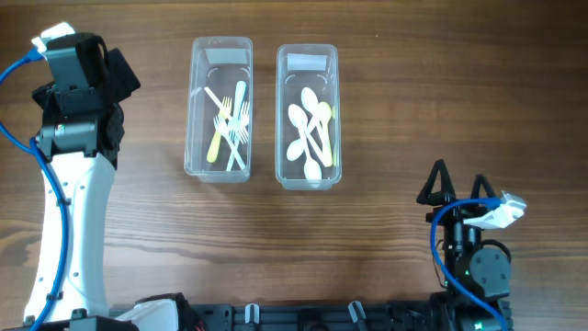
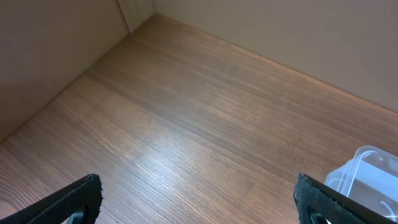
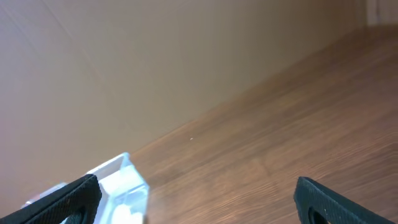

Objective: Pack container

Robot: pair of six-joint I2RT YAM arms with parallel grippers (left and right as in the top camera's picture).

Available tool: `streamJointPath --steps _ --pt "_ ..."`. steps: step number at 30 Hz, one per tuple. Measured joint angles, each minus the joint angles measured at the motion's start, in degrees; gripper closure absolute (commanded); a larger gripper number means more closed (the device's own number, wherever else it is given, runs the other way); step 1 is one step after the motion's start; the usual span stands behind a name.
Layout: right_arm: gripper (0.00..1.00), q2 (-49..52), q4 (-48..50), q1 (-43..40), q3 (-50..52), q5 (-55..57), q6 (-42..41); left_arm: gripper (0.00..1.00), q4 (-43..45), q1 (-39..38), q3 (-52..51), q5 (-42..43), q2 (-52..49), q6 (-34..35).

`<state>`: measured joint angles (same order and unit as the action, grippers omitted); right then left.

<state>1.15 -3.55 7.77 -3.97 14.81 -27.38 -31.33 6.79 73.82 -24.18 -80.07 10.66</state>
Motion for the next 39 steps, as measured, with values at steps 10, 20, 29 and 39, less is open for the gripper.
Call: streamJointPath --steps 10,20,29,39 --pt "0.00 -0.09 3.67 -4.83 3.56 -9.94 19.15 0.00 0.02 0.00 -0.02 0.00 0.00 0.00" --pt "0.00 -0.11 3.87 -5.68 3.56 -10.95 26.23 0.00 0.02 0.00 0.00 0.00 0.00 0.00" --pt "0.00 -0.11 3.87 -5.68 3.56 -10.95 26.23 0.00 0.02 0.00 -0.02 -0.02 0.00 0.00" --pt "0.00 -0.11 3.87 -5.68 3.56 -10.95 26.23 0.00 -0.02 -0.02 -0.02 0.00 0.09 0.00"
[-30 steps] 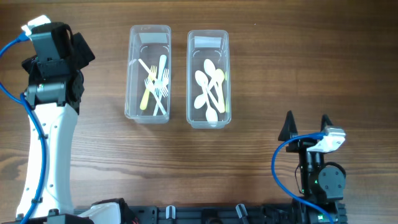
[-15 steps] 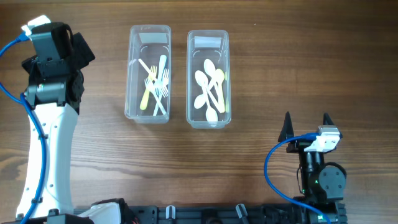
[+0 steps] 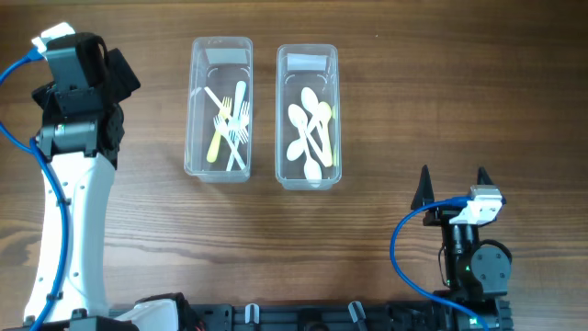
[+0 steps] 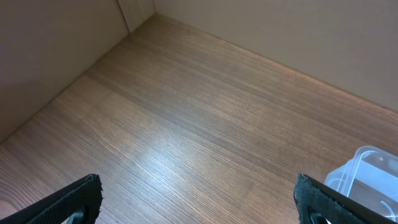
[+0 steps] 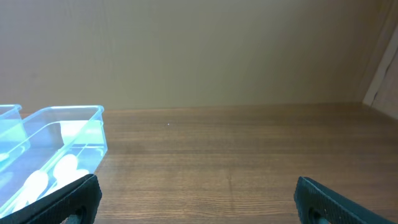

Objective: Pack container

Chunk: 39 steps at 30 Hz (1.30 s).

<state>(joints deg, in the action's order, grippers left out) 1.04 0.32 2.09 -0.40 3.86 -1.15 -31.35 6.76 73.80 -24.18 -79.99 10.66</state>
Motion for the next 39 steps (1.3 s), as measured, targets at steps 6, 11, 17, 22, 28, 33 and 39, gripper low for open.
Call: streamJointPath --steps 6,11,17,22,28,33,39 --pt "0.00 -0.07 0.04 0.00 0.00 0.00 0.00 0.00 -3.08 0.00 -0.11 0.00 16.48 0.00" --pt "0.00 -0.11 0.13 0.00 0.00 -0.02 0.00 0.00 -2.95 -2.64 0.50 -0.02 41.99 0.02" --pt "0.00 -0.15 0.17 -0.02 0.00 -0.02 0.00 0.00 -3.26 -8.35 0.50 -0.22 55.45 0.09" --pt "0.00 -0.15 0.17 -0.02 0.00 -0.02 0.00 0.00 -7.52 -9.60 -1.75 0.59 62.93 0.26" --pt "0.00 -0.15 0.17 -0.02 0.02 -0.02 0.00 0.00 -7.54 -9.68 -19.08 7.69 68.24 0.44" --pt "0.00 -0.15 0.17 0.00 0.02 -0.02 0.00 0.00 -0.48 -9.68 -33.97 14.49 70.88 0.44" --pt "0.00 -0.15 0.17 -0.02 0.02 -0.02 0.00 0.00 2.99 -9.73 -46.34 17.51 74.62 1.53"
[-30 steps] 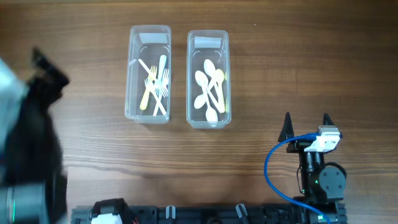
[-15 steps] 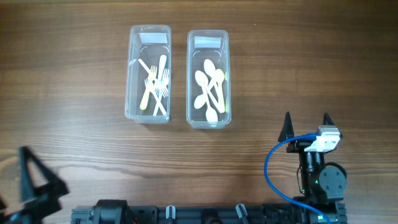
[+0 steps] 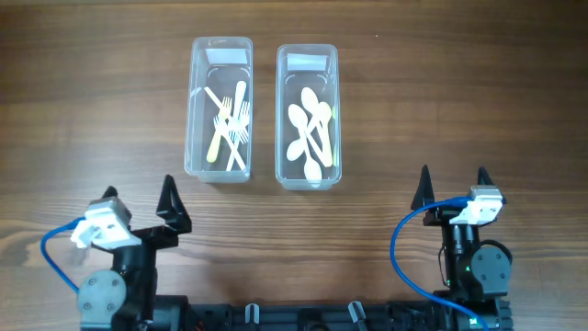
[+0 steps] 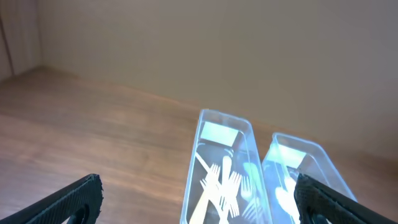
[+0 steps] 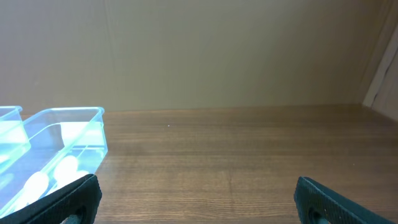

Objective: Pack container

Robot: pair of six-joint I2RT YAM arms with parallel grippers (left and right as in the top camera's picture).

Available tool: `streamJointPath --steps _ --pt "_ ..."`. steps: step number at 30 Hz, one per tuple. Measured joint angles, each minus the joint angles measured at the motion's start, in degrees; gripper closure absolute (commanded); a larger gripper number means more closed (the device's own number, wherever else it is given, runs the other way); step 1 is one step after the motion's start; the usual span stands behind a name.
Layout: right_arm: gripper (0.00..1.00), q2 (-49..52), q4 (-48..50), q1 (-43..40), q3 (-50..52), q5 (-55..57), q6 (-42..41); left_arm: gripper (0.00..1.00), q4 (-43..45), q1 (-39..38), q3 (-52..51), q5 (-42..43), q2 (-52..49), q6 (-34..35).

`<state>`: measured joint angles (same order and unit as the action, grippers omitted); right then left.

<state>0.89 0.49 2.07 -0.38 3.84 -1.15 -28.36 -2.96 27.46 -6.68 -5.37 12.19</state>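
Two clear plastic containers stand side by side at the table's far middle. The left container (image 3: 220, 108) holds several white and yellow forks (image 3: 230, 124); the right container (image 3: 308, 116) holds several white spoons (image 3: 310, 133). My left gripper (image 3: 138, 204) sits low at the near left, open and empty, facing the fork container (image 4: 222, 171). At the near right my right gripper (image 3: 451, 184) is open and empty too, with the spoon container (image 5: 59, 146) at the left edge of its view.
Brown wooden tabletop (image 3: 413, 92) all round. Plain beige walls stand behind the table in both wrist views. Blue cables loop beside each arm base at the near edge.
My left arm has moved from the far left of the table, beside the fork container, down to the near left edge. It now faces the containers. The right arm has not moved.
At first the left arm stood stretched to the far left and the right gripper was turned askew at the near right. Then the right gripper sat straight, facing the far wall. Now the left arm has also folded to the near edge. Both containers kept their contents.
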Motion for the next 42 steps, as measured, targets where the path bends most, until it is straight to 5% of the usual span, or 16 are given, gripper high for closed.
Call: streamJointPath --steps 20,31,42 --pt "0.00 0.00 0.00 0.00 0.00 0.02 0.00 0.00 3.52 2.60 -19.93 2.73 4.37 0.09" --pt "0.00 0.00 0.00 0.00 -0.02 0.00 0.00 0.00 5.20 4.55 -19.93 8.79 4.37 -16.20" --pt "0.00 0.00 0.00 0.00 0.00 0.00 0.02 0.00 3.30 1.20 -19.93 11.74 4.52 -18.60"
